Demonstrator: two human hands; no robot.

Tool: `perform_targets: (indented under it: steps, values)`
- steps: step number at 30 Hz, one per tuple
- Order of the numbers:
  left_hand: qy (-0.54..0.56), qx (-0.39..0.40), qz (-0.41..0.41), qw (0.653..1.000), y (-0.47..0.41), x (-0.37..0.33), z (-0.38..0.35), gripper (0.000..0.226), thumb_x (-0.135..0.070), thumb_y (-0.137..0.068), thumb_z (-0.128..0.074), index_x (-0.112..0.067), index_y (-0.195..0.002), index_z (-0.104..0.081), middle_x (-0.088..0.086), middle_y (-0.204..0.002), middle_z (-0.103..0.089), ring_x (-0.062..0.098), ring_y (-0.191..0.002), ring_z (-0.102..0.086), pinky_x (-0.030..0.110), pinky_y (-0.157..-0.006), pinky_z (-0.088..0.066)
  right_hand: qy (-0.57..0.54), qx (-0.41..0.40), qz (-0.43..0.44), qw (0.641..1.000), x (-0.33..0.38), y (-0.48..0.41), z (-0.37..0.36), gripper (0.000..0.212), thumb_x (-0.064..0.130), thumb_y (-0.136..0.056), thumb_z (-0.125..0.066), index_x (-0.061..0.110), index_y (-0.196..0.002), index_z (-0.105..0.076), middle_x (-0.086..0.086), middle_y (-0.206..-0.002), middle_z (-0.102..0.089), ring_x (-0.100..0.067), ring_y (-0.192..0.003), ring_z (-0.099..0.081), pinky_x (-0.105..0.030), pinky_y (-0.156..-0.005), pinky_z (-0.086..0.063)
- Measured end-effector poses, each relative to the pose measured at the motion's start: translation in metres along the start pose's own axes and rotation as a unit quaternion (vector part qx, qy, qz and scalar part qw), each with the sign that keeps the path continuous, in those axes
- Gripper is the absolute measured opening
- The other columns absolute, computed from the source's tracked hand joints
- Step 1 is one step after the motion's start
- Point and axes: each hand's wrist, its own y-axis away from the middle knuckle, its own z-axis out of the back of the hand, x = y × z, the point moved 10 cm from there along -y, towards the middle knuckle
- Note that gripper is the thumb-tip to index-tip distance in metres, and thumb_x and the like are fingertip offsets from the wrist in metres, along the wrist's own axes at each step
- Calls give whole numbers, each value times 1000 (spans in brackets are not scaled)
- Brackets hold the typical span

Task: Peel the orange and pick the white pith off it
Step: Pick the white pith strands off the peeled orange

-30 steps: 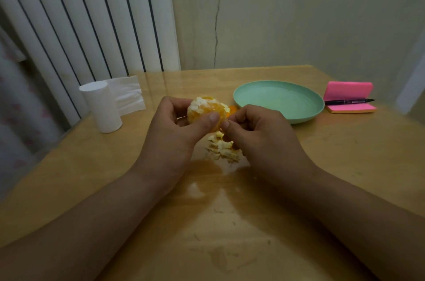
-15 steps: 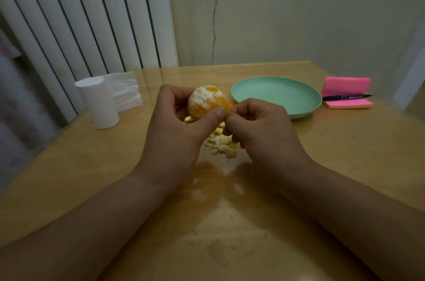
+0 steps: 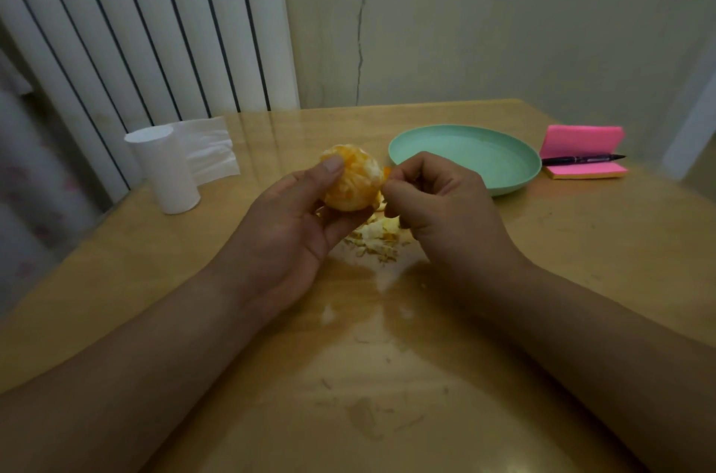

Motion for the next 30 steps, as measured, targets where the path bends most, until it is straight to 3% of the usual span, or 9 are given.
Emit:
perform_targets:
  steps: [3,7,10,14,17,21,26,30]
  values:
    - [-3,7,11,1000,-1,1,2,43,-26,-103,-64,0,-137,-62,20,-137,-70,33,-129,-68,47,-104,-59,45,1,26,999,5,-1,2,14,24,-102,-66,21,-92,-74,2,-79,-73,-11,-75,-68,-37,-72,-58]
    - [-31,-12,-11,999,-3,-3,10,54,-27,-100,-69,5,-141,-56,20,-136,-70,32,-128,-69,43,-104,-59,100,-2,92,991,23,5,1,9,34,-102,-67,26,-103,-71,9,-83,-71,-11,-81,-68,-38,-72,-59]
    - [-42,-22,-35,998,-3,-7,11,50,-25,-94,-73,4,-132,-58,18,-127,-74,30,-119,-73,37,-98,-61,125,12,107,986,27,8,-6,17,42,-96,-73,28,-105,-70,11,-85,-70,-11,-83,-68,-35,-70,-59]
    - [-64,-40,-74,994,-1,-14,9,52,-24,-85,-78,-1,-128,-59,15,-122,-76,26,-113,-76,32,-89,-62,147,9,111,983,28,7,-5,10,35,-99,-72,26,-102,-71,14,-83,-70,-4,-82,-68,-26,-69,-57]
    - [-80,-40,-76,993,0,-14,9,49,-22,-89,-77,-3,-131,-59,13,-125,-75,25,-115,-76,32,-91,-62,158,9,121,980,27,6,-5,6,32,-102,-70,26,-100,-70,11,-82,-71,-7,-80,-68,-34,-69,-58]
    - [-55,-26,-53,997,-2,-10,8,48,-23,-89,-76,-1,-129,-59,15,-125,-75,27,-116,-75,34,-93,-62,101,14,100,990,23,4,-4,9,28,-102,-69,23,-95,-70,4,-80,-72,-15,-78,-70,-43,-70,-59]
    - [-34,-3,-23,999,-5,-4,7,57,-22,-97,-71,7,-142,-53,23,-138,-68,34,-128,-68,43,-105,-59,25,36,56,997,15,1,-4,12,24,-101,-69,18,-91,-71,-5,-79,-72,-12,-67,-63,-26,-60,-54]
    - [-26,0,-13,1000,-6,-2,9,56,-21,-101,-67,8,-146,-51,25,-141,-66,37,-134,-63,43,-106,-58,-24,40,33,998,10,-1,-4,12,19,-100,-70,14,-89,-71,-4,-76,-72,-4,-64,-60,-19,-59,-49]
